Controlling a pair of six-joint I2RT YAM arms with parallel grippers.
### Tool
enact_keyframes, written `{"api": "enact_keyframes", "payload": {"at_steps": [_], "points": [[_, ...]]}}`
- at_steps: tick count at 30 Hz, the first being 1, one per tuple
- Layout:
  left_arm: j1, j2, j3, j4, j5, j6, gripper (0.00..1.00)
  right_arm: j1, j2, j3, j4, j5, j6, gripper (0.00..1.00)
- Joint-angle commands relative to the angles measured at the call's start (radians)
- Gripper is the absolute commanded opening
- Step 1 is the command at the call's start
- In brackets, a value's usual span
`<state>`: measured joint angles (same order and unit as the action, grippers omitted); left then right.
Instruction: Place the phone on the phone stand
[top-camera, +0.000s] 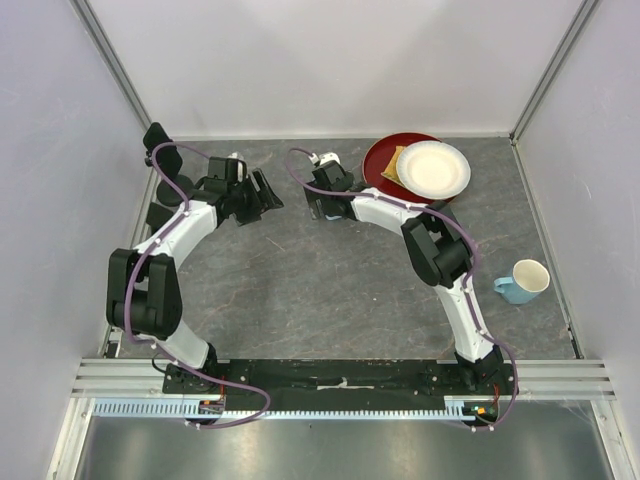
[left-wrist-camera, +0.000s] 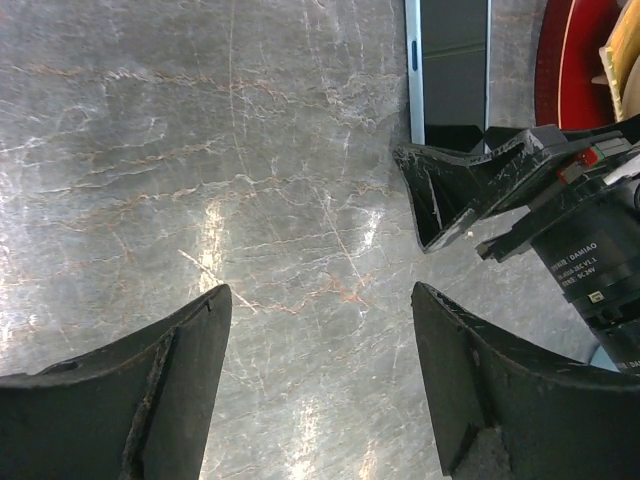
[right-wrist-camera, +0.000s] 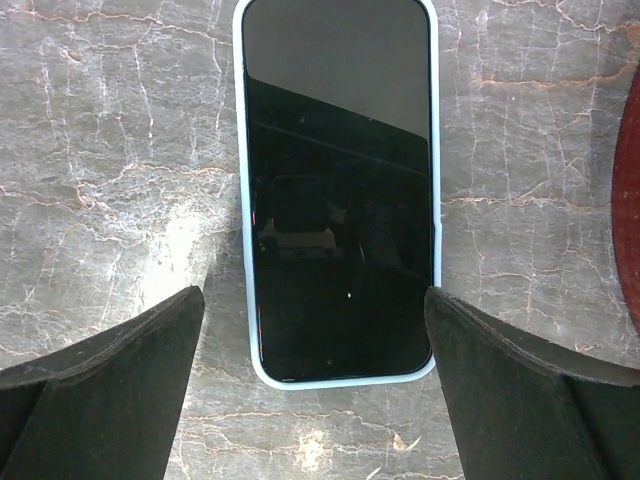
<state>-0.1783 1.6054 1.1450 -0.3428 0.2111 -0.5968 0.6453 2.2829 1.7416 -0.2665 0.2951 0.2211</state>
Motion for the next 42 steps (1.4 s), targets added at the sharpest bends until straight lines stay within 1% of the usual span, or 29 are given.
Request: {"api": "enact_keyframes", "payload": {"at_steps": [1,6,11,14,18,22,27,35,39,42], "points": [[-0.004,0.017,0.005,0.008,0.06,-0.063,0.79,0.001,0.026,0.047,-0.011,0.059,-0.012,0.98],[-0.006,0.031,0.005,0.01,0.057,-0.058,0.79,0.001,0.055,0.071,-0.025,0.081,-0.022,0.98],[-0.018,0.036,0.007,0.016,0.059,-0.04,0.78,0.007,0.043,0.07,-0.027,0.075,-0.066,0.98],[-0.023,0.044,0.009,0.016,0.044,-0.026,0.78,0.019,0.006,0.015,0.035,0.068,-0.123,0.98],[-0.027,0.059,0.007,0.036,0.092,-0.017,0.79,0.025,-0.046,-0.046,0.127,0.073,-0.172,0.98],[-0.044,0.068,0.012,0.037,0.093,0.014,0.82,0.022,-0.089,-0.125,0.2,0.093,-0.198,0.98],[-0.049,0.077,0.013,0.039,0.113,0.008,0.82,0.019,-0.071,-0.119,0.185,0.082,-0.212,0.98],[-0.047,0.097,0.021,0.039,0.143,0.006,0.82,-0.022,-0.022,-0.068,0.124,0.039,-0.175,0.98],[-0.047,0.1,0.025,0.036,0.143,0.005,0.82,-0.049,-0.007,-0.06,0.112,-0.06,-0.158,0.98],[-0.049,0.103,0.025,0.03,0.14,0.006,0.82,-0.053,0.013,-0.03,0.078,-0.073,-0.157,0.98]]}}
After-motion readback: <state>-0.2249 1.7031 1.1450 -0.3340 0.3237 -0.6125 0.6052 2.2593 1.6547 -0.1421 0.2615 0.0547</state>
